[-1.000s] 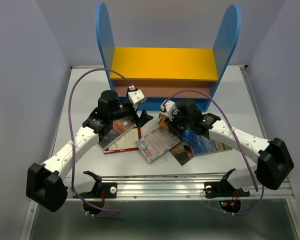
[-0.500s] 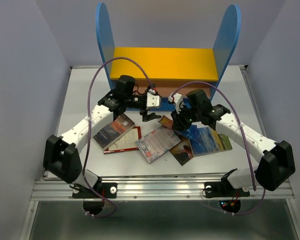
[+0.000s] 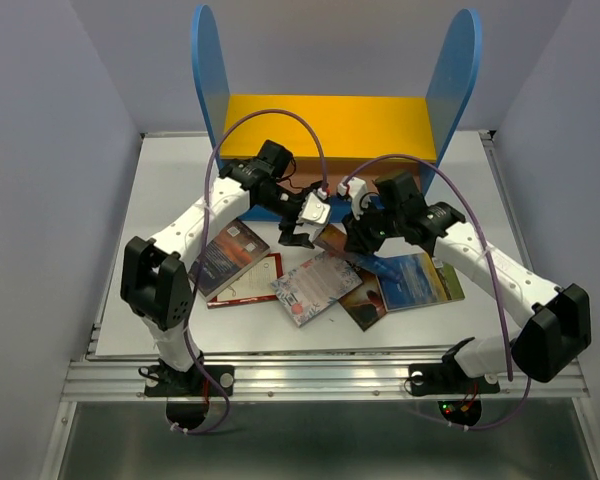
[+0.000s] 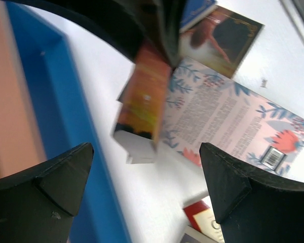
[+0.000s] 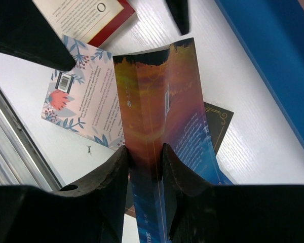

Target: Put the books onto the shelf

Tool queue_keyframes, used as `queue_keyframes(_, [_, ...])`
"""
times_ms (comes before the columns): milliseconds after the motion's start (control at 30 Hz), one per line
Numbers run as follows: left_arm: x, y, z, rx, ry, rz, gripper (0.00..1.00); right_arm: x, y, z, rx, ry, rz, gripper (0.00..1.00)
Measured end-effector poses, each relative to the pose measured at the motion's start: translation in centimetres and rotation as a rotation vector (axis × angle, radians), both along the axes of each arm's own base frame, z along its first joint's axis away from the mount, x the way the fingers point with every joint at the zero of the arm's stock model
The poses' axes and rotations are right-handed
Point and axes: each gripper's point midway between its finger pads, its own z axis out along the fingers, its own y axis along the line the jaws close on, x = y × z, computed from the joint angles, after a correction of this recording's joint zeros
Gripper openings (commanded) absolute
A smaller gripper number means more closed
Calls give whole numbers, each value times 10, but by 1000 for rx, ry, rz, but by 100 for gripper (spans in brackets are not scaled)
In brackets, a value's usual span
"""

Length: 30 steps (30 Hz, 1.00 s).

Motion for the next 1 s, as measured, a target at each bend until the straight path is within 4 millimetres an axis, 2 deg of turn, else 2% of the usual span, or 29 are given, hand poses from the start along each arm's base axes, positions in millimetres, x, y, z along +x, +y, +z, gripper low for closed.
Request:
queue_keyframes(100, [-11,5,-9,31,46,-38,99,1,-3,2,-7,-13,-18,1])
queue_keyframes(167, [-16,3,-7,35,81,-59,99,1,-3,5,-3,-19,-21,1])
queue_keyframes(333, [-15,-9,-6,34,122,-32,99,1,-4,6,-2,-16,-29,1])
queue_keyframes(433, [-11,-21,-8,32,122,16,99,1,-2,7,11,-15,-25,1])
queue_keyframes(533, [-15,-37,-11,14,122,27,99,-1,-1,7,30,7,-26,1])
queue_keyframes(600, [-15,-43,-12,12,114,44,96,-2,0,6,36,15,-23,1])
queue_keyframes(733, [-14,-51,-10,7,105,57,50,0,2,7,50,14,-28,1])
queue_keyframes(767, [-14,-51,-10,7,107,60,31,2,2,7,50,10,-39,1])
queue_keyframes(800, [-14,-50,-10,11,105,64,18,3,2,6,51,7,-48,1])
queue_keyframes(833, [-14,-50,-11,15,107,65,0,5,2,6,53,-5,-53,1])
queue_keyframes(1000, [-16,-48,-14,26,90,42,0,8,-4,7,56,-50,-96,1])
